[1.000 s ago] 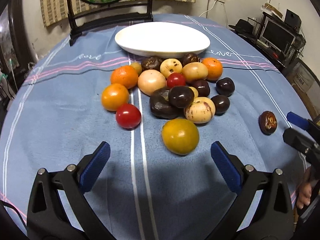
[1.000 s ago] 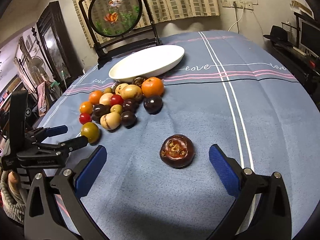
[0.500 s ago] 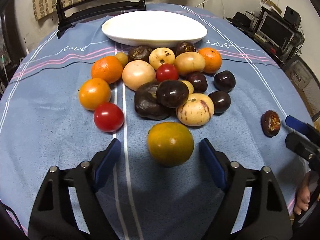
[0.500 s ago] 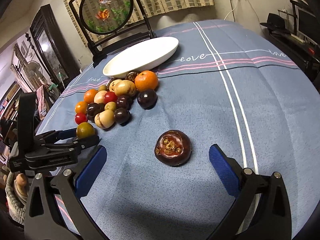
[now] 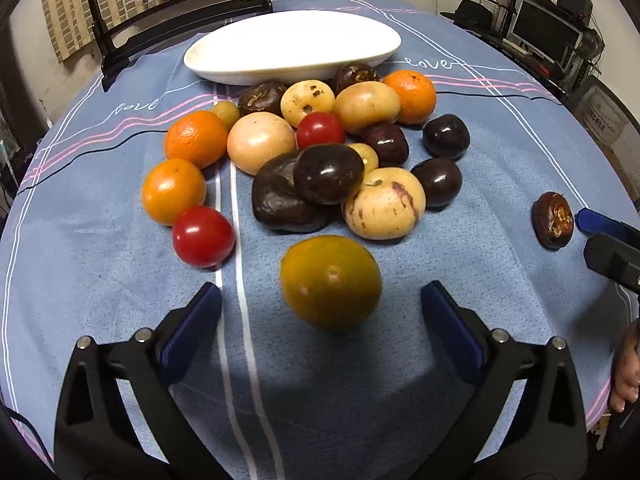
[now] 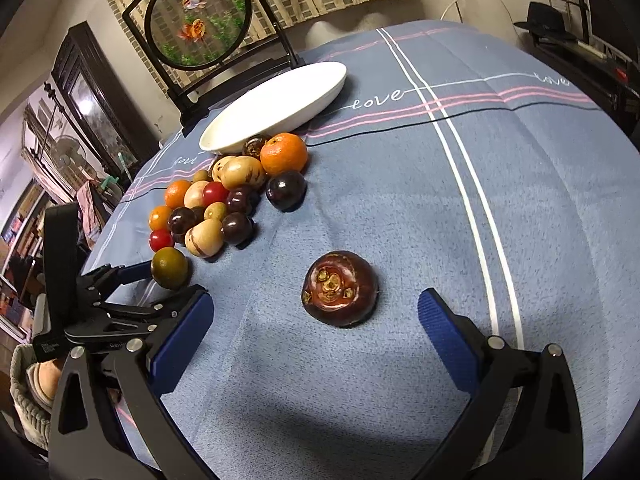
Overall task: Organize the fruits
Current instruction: 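Close the right gripper on the brown fruit while the left grips the yellow citrus, then carry both fruits onto the white plate and open both grippers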
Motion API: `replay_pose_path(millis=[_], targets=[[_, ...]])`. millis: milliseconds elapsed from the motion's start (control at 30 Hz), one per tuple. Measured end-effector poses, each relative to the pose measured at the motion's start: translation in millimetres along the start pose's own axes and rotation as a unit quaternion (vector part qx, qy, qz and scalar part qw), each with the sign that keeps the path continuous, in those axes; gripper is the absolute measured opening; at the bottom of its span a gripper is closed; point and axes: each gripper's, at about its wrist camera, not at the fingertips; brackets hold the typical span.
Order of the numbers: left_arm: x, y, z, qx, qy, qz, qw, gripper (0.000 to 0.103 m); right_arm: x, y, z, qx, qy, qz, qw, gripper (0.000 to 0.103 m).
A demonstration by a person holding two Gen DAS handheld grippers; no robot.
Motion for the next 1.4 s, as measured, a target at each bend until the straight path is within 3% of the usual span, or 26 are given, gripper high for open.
replay_pose_path(millis=[67,167,333,400,467,567,600,833,1000,1100,1333,1400], targets=[[2.3,1.6,0.0,0.0,0.012,-0.006,0.9999,0.101,-2.0,0.1,0.0,0.001,-0.007,0.006,1.0,0.102],[11.6,12.5,-0.3,-0.034,0.049,-0.068,0.9959,0.101,-5.2,0.0,0.0,0.002,-0.016,0.013,1.0,0.102],[11.2,18.4,0.9,-0.051,0.056,-0.064,0.9951,0.094,-6.0,-0.1,0.1,0.002,-0.02,0.016,1.0,0.102],[4.9,18.5,-0.4,-0.051,0.043,-0.059,0.996,0.069,-5.8,0.1,0.2,0.002,-0.02,0.016,1.0,0.102],[-0.9,14.9,-2.1,-0.041,0.036,-0.06,0.9967,0.052,-5.6,0.1,0.1,0.002,-0.021,0.015,1.0,0.102],[0.9,16.8,-1.8,-0.046,0.043,-0.071,0.9955,0.047,-5.3,-0.2,0.0,0.003,-0.021,0.013,1.0,0.102],[0.9,17.0,-3.0,-0.047,0.043,-0.068,0.9957,0.042,-5.1,-0.5,0.0,0.003,-0.02,0.013,1.0,0.102],[1.6,18.8,-5.3,-0.051,0.036,-0.068,0.9957,0.041,10.4,-4.5,-1.5,0.016,0.031,-0.006,0.999,0.102],[6.8,25.4,-9.9,-0.063,0.041,-0.077,0.9942,0.041,21.6,-11.2,-2.7,0.024,0.064,-0.024,0.997,0.075],[11.8,26.8,-11.2,-0.067,0.048,-0.089,0.9925,0.041,13.9,-16.8,2.9,0.029,0.046,-0.031,0.998,0.069],[13.5,22.9,-10.6,-0.06,0.047,-0.109,0.9911,0.041,23.6,-26.3,5.2,0.039,0.077,-0.069,0.994,0.062],[11.9,21.9,-10.4,-0.056,0.042,-0.113,0.9911,0.041,25.7,-27.1,4.5,0.043,0.097,-0.085,0.991,0.051]])
Point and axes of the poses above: each gripper's, at about its wrist camera, not at the fingertips, and y roughly against the way its jaws point, x to its left, z to its top, and after that the axes turned 3 degrees about -x, right-handed
